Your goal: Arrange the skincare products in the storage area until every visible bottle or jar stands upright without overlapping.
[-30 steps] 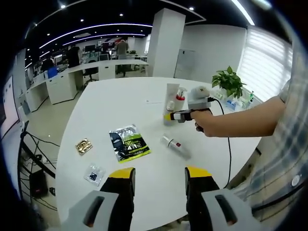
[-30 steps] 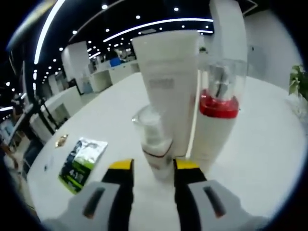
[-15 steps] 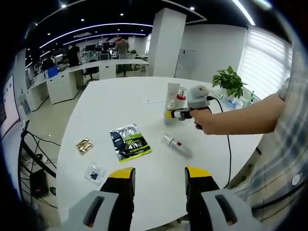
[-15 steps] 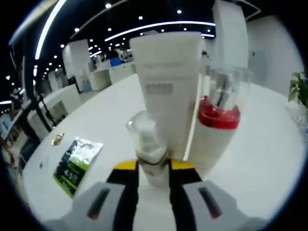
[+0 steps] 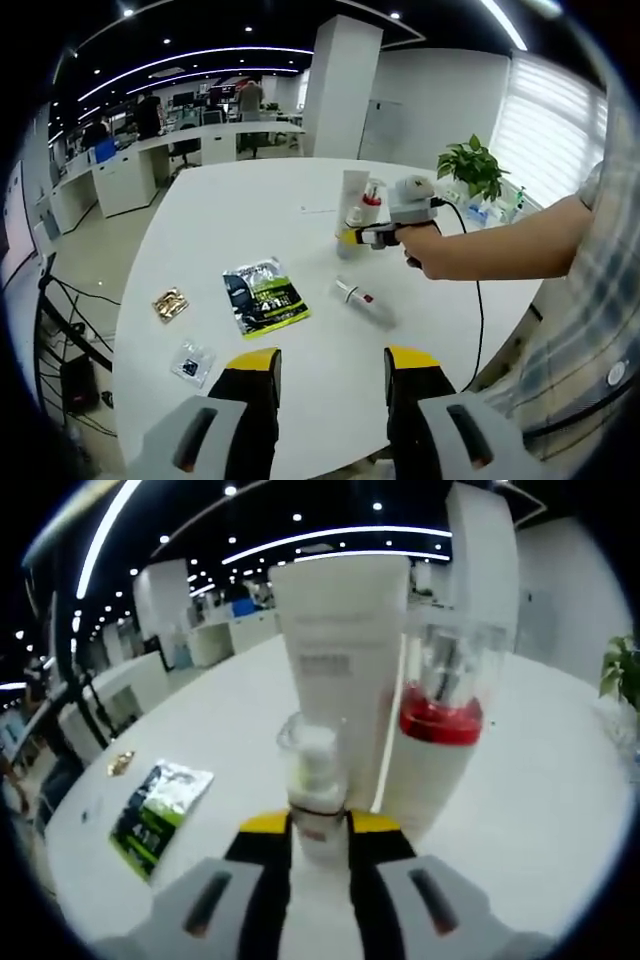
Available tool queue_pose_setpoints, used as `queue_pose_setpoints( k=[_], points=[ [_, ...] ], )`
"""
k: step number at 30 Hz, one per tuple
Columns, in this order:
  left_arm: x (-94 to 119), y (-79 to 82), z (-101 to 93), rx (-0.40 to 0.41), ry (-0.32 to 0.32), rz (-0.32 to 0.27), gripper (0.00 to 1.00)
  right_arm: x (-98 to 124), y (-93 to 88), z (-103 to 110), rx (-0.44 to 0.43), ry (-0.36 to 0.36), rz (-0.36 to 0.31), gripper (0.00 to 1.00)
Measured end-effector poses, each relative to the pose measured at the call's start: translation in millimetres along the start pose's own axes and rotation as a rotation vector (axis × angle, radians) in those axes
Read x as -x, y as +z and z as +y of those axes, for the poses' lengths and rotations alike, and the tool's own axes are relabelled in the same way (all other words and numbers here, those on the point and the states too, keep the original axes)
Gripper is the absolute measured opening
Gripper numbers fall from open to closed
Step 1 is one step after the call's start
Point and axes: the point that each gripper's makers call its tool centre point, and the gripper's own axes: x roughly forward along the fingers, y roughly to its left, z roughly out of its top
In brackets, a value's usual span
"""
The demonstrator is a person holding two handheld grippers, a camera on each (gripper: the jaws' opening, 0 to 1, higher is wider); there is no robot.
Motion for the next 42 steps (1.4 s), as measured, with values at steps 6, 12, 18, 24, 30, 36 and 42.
queue_pose_setpoints(
  k=[6,12,18,24,30,36,42],
  points=[
    [0.6,-0.3,-0.7,-0.002,0.000,0.000,0.42,-1.0,0.5,0.4,0.025,-0.006,0.002,0.20],
    [2.8,-2.7,0.6,0.003,0.007,-0.001,0.42,0.0,-0.7,1.7,0.054,-0.013,0.005,0.18],
    [2.8,-3.0,0.2,0.004,0.005,-0.003,0.42,3.0,-1.4,0.0,0.083,-0.022,0.004,0.18],
    [1.6,-4.0,-1.0,0.004,0.000,-0.003,0.42,7.9,-4.1,-3.9,0.113,-0.038,0.010,0.18],
    [1.9,-3.6,-1.0,0.004,-0.001,-0.005,0.42,10.3,-5.0,-11.8,0.110,-0.069,0.012,0.18],
    [3.3,-4.3,0.9,0.005,0.006,-0.005,0.41,8.7,-3.0,-14.5,0.097,-0.084,0.005,0.18],
    [3.5,-3.7,1.4,0.004,0.009,-0.008,0.41,7.1,-7.4,-9.7,0.060,-0.066,0.015,0.22]
  ],
)
